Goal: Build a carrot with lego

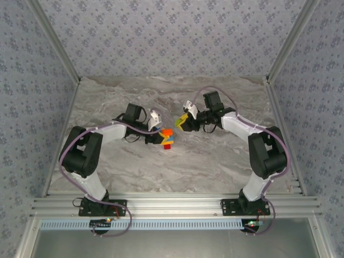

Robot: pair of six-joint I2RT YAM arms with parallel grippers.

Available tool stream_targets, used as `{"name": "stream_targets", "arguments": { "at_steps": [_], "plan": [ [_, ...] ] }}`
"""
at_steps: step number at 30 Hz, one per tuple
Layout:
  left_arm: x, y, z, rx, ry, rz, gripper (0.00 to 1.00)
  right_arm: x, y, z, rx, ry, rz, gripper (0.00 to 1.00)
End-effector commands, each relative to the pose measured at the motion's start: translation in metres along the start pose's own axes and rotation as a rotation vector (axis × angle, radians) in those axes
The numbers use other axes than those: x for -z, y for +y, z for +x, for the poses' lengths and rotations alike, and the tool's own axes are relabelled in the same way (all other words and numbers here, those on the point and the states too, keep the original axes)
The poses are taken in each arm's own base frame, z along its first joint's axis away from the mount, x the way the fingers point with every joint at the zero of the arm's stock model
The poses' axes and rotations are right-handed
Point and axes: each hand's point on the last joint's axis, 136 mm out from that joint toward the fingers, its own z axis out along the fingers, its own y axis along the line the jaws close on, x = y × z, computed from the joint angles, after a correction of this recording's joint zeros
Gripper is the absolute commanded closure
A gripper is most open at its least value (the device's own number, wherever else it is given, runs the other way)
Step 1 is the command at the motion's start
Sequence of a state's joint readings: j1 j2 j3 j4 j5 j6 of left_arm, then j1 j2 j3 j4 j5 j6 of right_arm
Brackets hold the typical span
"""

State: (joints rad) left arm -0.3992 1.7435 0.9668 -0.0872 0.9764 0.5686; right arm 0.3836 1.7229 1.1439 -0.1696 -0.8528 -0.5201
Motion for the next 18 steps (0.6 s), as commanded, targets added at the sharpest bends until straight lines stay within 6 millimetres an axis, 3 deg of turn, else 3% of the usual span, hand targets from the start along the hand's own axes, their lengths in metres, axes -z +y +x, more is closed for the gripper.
{"name": "stream_targets", "arguments": {
  "at_steps": [1,10,14,18],
  "plan": [
    [0.005,-0.016,-0.017,-0.016,-0.040,0.106,0.68,0.001,0.008,-0.008,0.036,-0.024,-0.065,0.95],
    [0.004,-0.021,-0.015,0.038,-0.015,0.196,0.70,-0.005,0.007,-0.005,0.030,-0.035,-0.094,0.97],
    [0.004,-0.019,-0.013,0.045,-0.009,0.192,0.70,-0.002,-0.005,-0.019,0.039,-0.044,-0.066,1.00],
    [0.003,-0.018,-0.011,0.057,-0.002,0.193,0.70,0.002,0.001,-0.029,0.033,-0.066,-0.107,1.00]
  ]
}}
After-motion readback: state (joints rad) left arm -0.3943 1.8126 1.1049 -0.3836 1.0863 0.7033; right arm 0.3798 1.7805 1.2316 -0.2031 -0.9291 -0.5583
